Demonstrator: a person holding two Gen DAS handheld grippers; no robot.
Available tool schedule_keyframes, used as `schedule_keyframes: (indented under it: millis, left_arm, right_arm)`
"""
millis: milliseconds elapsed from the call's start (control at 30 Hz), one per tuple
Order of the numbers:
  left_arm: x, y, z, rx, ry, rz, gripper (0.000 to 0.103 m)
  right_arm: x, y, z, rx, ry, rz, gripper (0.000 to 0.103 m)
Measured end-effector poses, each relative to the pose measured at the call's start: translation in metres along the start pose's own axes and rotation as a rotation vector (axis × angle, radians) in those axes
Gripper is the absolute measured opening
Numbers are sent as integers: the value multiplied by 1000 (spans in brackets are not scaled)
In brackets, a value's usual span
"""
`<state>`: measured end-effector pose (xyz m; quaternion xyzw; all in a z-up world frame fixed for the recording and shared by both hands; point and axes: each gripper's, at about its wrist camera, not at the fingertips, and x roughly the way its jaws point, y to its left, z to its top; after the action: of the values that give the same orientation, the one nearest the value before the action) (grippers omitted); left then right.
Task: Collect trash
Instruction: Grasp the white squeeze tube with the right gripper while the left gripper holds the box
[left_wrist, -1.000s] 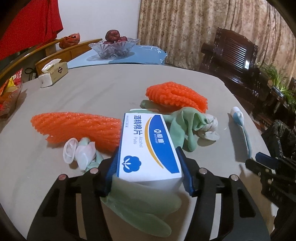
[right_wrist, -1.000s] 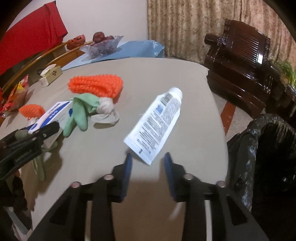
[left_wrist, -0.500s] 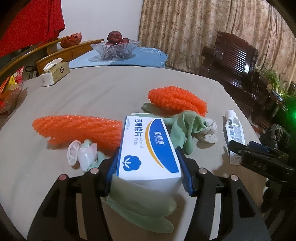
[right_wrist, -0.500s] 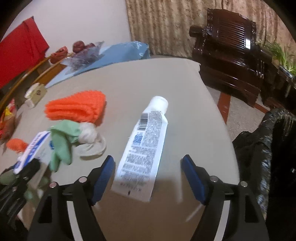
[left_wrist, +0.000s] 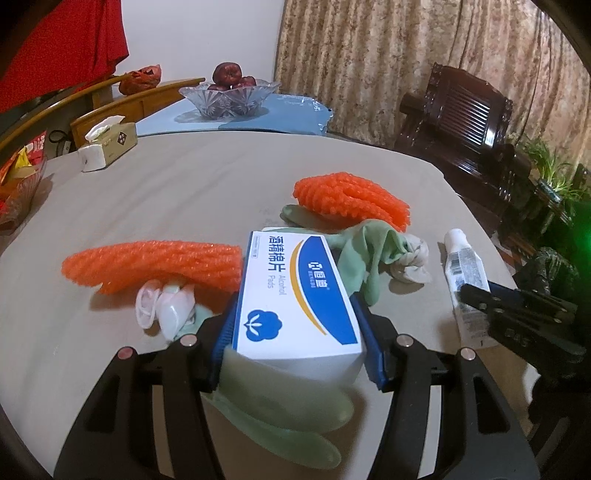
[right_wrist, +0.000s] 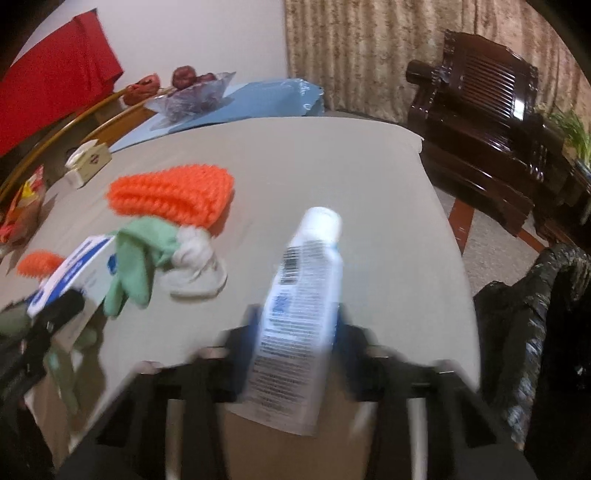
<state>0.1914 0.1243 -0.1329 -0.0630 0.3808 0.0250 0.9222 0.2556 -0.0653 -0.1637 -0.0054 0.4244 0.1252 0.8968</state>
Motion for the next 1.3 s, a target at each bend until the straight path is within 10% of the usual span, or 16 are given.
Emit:
schedule_keyframes:
  millis: [667, 1100, 1300]
  left_arm:
    - [-6, -2, -6, 18, 6, 0, 59]
    - [1, -5, 2, 45, 5, 0, 72]
    - [12, -7, -1, 49, 38, 16, 57]
  right_arm:
    - [-4, 7, 14, 18, 54, 68, 25]
    - [-12, 5, 8, -8, 39, 89, 5]
    - [-22, 0, 6, -17, 38, 84, 4]
